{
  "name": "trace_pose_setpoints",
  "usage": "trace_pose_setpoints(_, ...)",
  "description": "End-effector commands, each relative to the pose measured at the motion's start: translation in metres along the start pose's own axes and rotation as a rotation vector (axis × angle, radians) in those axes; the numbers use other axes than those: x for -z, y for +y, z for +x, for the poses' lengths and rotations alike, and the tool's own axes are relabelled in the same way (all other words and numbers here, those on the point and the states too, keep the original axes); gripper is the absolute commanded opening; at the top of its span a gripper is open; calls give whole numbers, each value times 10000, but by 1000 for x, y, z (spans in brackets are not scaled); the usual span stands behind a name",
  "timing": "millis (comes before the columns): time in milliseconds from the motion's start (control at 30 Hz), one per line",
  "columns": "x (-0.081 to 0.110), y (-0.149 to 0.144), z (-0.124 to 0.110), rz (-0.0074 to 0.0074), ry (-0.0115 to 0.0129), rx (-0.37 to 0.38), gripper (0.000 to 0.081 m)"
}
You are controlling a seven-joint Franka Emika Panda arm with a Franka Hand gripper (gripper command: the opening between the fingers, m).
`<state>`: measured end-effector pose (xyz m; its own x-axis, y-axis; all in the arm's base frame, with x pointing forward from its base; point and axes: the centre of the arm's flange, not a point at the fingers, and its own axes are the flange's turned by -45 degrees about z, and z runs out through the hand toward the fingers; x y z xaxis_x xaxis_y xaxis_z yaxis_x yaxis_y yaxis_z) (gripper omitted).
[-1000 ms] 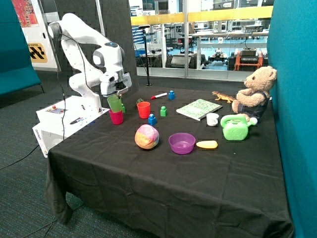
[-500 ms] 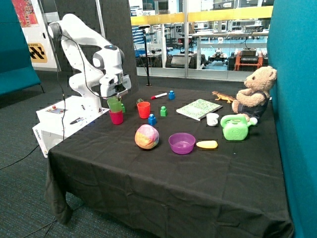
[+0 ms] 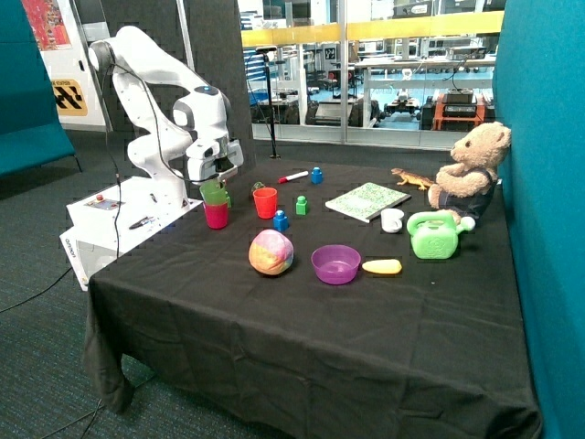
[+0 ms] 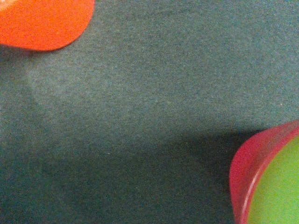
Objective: Stack the cups
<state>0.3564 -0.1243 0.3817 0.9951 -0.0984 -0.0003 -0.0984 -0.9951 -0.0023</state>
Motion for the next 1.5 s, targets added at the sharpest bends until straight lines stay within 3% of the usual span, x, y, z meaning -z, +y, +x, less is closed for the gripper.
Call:
trace_pose_setpoints(0,-4,-5,1,-23,3,202,254)
trace_pose_setpoints(200,-5,-4,0,-23,3,328,378)
trace_pose_setpoints(633,-5,2,-2,-23,3,275,488)
trace_pose_setpoints(933,-2,-4,2,-23,3,536,468)
trace_pose_setpoints(1467,13,-52,25,-23,1,1724,421)
